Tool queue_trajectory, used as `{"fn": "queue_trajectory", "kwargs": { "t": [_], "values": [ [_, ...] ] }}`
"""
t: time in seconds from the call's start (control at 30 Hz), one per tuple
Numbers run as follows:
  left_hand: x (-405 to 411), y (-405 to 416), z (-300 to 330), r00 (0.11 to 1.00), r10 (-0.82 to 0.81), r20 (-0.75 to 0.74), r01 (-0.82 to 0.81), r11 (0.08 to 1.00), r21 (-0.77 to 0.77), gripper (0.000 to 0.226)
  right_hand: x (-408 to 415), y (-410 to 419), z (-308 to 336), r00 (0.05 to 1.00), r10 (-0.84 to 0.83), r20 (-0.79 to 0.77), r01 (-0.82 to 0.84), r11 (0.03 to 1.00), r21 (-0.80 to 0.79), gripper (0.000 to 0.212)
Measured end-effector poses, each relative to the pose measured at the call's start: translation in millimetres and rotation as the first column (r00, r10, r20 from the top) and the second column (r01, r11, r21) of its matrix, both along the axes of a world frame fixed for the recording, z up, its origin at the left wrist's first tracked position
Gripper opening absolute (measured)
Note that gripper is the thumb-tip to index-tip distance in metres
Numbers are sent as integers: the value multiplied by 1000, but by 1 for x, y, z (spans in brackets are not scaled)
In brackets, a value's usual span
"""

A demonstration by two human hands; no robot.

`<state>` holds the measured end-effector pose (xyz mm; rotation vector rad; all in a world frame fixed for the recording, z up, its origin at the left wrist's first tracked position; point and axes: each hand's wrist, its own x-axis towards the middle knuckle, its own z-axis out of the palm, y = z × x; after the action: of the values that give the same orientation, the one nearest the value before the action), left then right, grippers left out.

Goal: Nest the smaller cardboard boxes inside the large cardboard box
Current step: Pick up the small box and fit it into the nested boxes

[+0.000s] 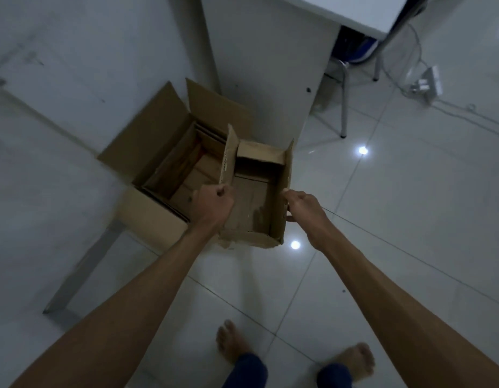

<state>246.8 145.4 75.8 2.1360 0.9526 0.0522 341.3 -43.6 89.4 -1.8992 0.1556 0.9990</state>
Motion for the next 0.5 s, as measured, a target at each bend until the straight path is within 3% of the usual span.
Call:
{"fn": "queue_trajectory", "kwargs": {
  "t": [0.13, 0.23, 0.3, 0.5],
  "values": [
    [-12, 65, -2, 1000, 18, 2, -18, 1000, 5, 48, -3, 66, 1, 999, 30, -18, -29, 999, 42, 28],
    [-18, 110, -11, 1000, 30, 3, -30, 999, 23, 49, -5, 110, 0, 997, 68, -32, -66, 996, 54, 49],
    [-18, 136, -20, 1000, 24, 14, -24, 998, 60, 49, -5, 134, -3, 997, 67, -44, -64, 995, 73, 51],
    [-6, 196, -55, 999, 20, -39, -18, 998, 67, 46, 9, 189, -37, 991, 69, -119, -57, 993, 105, 26]
  ]
}}
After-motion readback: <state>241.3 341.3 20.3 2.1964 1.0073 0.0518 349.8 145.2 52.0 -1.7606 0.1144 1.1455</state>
